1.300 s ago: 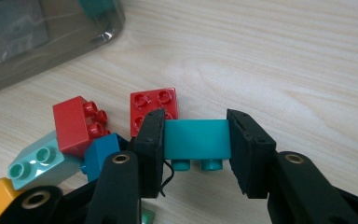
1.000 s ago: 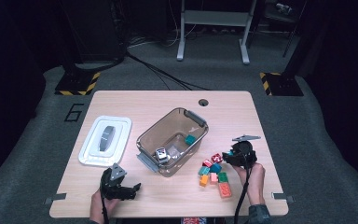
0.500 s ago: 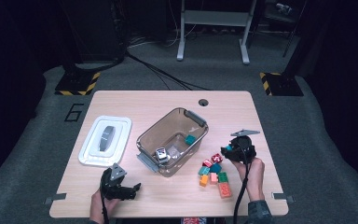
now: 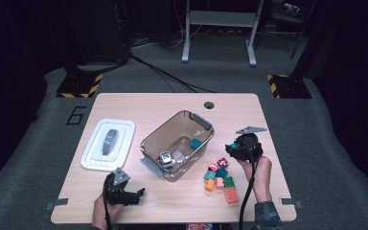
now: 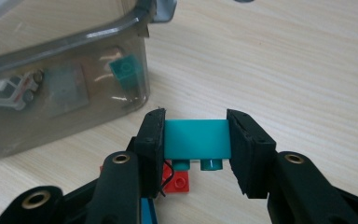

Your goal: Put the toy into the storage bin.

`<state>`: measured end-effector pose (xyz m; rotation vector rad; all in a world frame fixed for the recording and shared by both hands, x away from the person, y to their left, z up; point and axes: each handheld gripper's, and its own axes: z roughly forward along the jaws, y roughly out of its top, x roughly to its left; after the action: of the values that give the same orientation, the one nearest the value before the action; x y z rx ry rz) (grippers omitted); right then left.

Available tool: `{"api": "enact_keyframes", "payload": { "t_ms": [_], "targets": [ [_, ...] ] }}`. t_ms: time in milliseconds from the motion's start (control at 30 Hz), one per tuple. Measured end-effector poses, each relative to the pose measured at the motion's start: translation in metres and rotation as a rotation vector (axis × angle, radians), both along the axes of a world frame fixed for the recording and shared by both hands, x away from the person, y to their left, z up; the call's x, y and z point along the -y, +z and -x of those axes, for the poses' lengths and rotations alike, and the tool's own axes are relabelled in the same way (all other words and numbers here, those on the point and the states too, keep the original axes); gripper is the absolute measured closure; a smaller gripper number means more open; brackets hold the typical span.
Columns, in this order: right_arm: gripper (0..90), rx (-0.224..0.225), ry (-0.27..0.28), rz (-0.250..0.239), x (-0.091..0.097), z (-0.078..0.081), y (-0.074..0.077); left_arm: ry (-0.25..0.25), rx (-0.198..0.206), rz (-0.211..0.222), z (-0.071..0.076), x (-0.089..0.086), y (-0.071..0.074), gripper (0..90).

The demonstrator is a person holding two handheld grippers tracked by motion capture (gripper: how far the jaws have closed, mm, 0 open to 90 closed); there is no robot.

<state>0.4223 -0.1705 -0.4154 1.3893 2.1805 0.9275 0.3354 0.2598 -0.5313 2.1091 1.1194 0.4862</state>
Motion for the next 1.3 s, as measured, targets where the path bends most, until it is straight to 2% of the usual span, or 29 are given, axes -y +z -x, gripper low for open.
{"api": "enact_keyframes", "payload": {
  "t_ms": [800, 1300],
  "targets": [
    [58.8, 0.086, 0.058, 0.016, -0.026, -0.011, 0.05, -0.001, 0.0, 0.0, 0.0, 0.0, 0.0, 4.4],
    [58.8, 0.103, 0.121, 0.021, -0.056, -0.02, 0.067, -0.005, -0.005, -0.004, 0.0, 0.0, 0.001, 4.4]
  ]
}}
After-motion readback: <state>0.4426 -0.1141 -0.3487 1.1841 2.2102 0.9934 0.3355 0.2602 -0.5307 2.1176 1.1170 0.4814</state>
